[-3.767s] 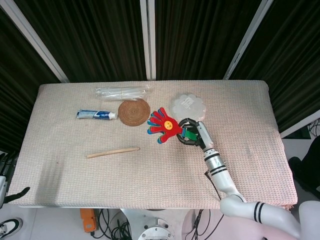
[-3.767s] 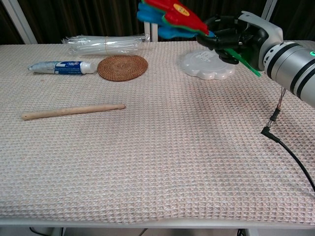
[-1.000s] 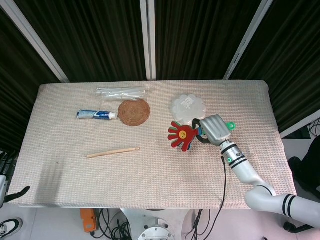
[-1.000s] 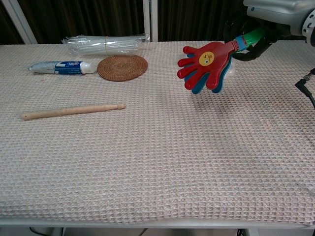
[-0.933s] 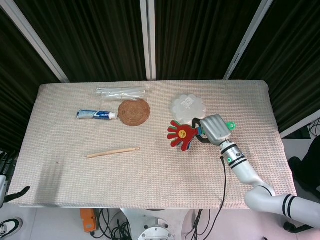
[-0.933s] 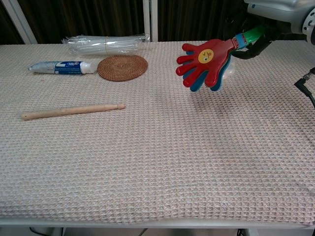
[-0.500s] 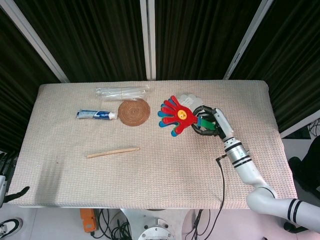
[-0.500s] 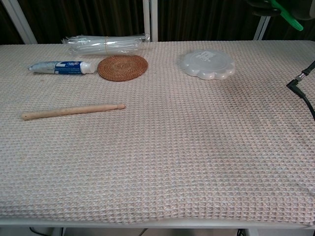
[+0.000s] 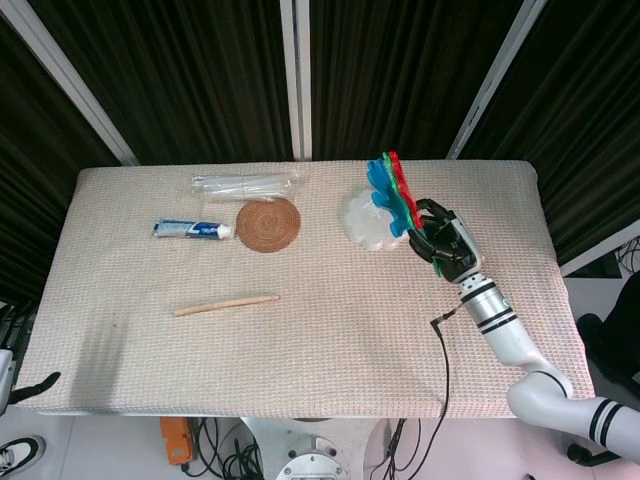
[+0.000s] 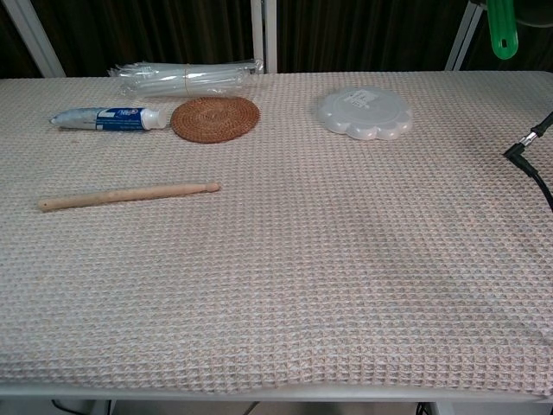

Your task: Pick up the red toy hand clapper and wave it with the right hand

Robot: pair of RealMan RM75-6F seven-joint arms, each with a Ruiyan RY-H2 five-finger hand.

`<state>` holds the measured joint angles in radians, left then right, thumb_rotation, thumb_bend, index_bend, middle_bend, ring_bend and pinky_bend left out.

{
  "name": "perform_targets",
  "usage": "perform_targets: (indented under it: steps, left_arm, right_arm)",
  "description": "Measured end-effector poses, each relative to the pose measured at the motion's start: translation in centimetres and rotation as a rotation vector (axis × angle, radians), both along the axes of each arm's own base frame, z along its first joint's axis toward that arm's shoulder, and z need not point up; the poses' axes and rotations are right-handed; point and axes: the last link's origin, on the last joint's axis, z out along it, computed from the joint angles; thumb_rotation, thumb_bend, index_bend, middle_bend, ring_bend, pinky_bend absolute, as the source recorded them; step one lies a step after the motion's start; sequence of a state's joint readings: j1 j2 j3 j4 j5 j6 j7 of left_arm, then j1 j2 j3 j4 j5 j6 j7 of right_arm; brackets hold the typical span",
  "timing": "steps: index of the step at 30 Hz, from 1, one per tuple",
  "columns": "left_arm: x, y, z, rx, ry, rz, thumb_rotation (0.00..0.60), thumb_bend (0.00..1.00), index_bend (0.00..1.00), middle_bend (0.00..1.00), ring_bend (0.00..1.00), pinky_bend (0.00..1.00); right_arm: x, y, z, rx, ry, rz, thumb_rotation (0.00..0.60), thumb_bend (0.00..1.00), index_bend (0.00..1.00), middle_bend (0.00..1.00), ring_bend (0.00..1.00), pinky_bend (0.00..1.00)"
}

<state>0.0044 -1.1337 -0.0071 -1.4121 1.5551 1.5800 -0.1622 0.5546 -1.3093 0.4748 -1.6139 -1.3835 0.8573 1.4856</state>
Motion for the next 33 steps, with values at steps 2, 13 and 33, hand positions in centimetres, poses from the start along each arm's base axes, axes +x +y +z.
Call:
perform_targets:
  steps: [2,13,33]
  left_arm:
    - [0.0,0.0,0.0,-0.001,0.000,0.002,0.600,0.10,0.04,0.03,0.00,0.03]
    - [-0.1,-0.3,0.1,0.004,-0.002,0.007,0.600,0.10,0.04,0.03,0.00,0.03]
    - [-0.2,-0.4,0.1,0.006,-0.001,0.012,0.600,0.10,0.04,0.03,0.00,0.03]
  right_arm:
    - [-0.1,0.0,-0.5,-0.035,0.122,0.038,0.600,0.48,1.00,0.86,0.89,1.00]
    - [-0.7,0.5,-3.8,-0.306,1.021,0.270,0.600,0.48,0.99,0.86,0.89,1.00]
    - [-2.6,1.3,-12.4,-0.315,1.057,0.177,0.600,0.42,0.92,0.85,0.88,1.00]
